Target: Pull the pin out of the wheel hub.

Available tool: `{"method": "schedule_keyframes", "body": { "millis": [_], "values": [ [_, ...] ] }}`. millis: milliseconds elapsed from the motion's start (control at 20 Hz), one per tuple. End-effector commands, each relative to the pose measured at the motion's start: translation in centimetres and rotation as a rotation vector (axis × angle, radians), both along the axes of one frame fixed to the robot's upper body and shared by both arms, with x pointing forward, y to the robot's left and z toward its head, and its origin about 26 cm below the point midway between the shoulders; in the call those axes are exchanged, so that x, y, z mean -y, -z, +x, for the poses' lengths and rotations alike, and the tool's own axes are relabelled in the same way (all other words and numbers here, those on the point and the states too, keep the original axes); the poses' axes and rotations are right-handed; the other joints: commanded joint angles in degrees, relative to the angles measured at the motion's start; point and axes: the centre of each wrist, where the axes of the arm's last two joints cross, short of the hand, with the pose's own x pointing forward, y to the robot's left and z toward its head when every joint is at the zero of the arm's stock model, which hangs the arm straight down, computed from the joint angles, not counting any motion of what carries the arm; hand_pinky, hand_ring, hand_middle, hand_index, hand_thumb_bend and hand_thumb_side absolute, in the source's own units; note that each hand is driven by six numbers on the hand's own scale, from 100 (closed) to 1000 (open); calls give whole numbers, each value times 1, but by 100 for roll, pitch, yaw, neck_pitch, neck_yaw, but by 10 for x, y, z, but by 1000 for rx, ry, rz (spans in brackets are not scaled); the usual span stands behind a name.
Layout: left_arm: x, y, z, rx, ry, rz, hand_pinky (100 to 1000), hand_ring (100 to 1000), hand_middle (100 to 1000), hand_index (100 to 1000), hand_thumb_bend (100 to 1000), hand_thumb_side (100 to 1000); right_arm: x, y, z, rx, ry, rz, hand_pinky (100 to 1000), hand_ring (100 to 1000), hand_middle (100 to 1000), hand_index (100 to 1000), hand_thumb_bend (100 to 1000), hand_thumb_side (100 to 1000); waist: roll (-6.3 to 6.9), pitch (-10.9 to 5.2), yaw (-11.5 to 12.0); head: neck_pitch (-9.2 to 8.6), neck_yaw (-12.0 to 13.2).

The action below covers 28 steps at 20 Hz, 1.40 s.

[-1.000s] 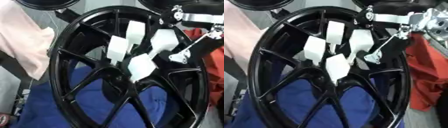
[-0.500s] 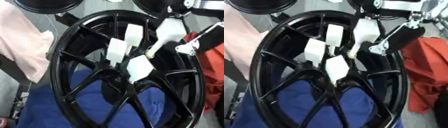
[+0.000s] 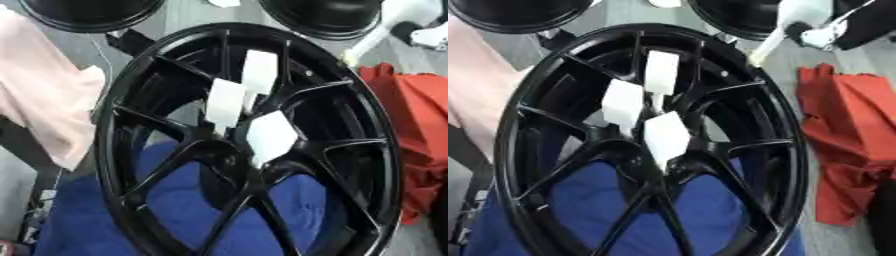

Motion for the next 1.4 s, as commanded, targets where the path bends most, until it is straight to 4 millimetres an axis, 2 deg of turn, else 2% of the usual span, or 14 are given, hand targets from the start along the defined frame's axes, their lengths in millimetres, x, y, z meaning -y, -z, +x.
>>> {"method": "schedule_keyframes", "body": {
  "millis": [50,150,300,400,450,500,650,900,1000,1050,1100,1150,1250,1400],
  "values": [
    [-3,-7,-3,30,-17,10,747,737,667,759,151,789,58,-18,-12,106,248,50,666,334,425,529,100,100,47,-98,-24,-37,71],
    [-3,-7,-3,31,-19,8,747,736,667,760,150,788,85,-11,-13,117,357,83,685,345,437,539,100,100,76,-84,-39,-36,113],
    [-3,-8,-3,34,-20,8,747,736,667,759,148,788,116,1,-15,113,487,109,777,442,508,625,100,100,116,-62,-54,-38,146],
    [-3,-8,-3,36,-20,8,747,736,667,759,148,788,130,8,-16,109,568,95,833,598,643,738,100,100,136,-53,-62,-38,156],
    [-3,-8,-3,36,-19,8,747,736,667,759,148,788,135,12,-16,98,595,83,851,758,764,809,127,100,145,-48,-66,-38,160],
    [-3,-8,-2,36,-18,9,747,736,667,760,148,788,139,15,-16,79,617,64,892,902,892,871,213,100,154,-43,-72,-35,162],
    [-2,-8,-2,34,-15,10,748,736,668,759,146,787,147,19,-18,55,682,15,938,997,1000,940,315,100,179,-42,-97,-30,170],
    [-2,-9,-2,32,-13,9,748,736,668,759,148,787,146,16,-17,112,728,27,896,948,963,903,271,100,210,-62,-123,-20,189],
    [-2,-8,-2,33,-13,9,747,736,667,758,146,786,142,12,-17,166,732,53,858,882,913,870,100,100,218,-70,-116,-44,187],
    [-2,-9,-2,34,-13,10,747,735,667,758,147,788,140,10,-18,204,740,73,837,836,873,847,100,256,219,-70,-113,-32,180],
    [-2,-9,-2,33,-12,11,747,735,667,758,146,786,138,8,-17,246,752,97,796,735,792,801,100,401,221,-72,-113,-15,174],
    [-2,-8,-2,32,-11,11,747,735,667,758,146,786,135,7,-17,293,759,131,764,675,748,770,100,471,225,-77,-115,-8,169],
    [-2,-9,-2,33,-11,10,747,735,667,758,146,784,129,4,-16,379,755,196,749,628,711,735,100,464,225,-85,-104,-26,151],
    [-2,-9,-2,37,-8,12,747,735,667,758,145,785,115,0,-13,497,680,298,737,610,698,716,100,529,218,-79,-81,2,123]
  ]
}}
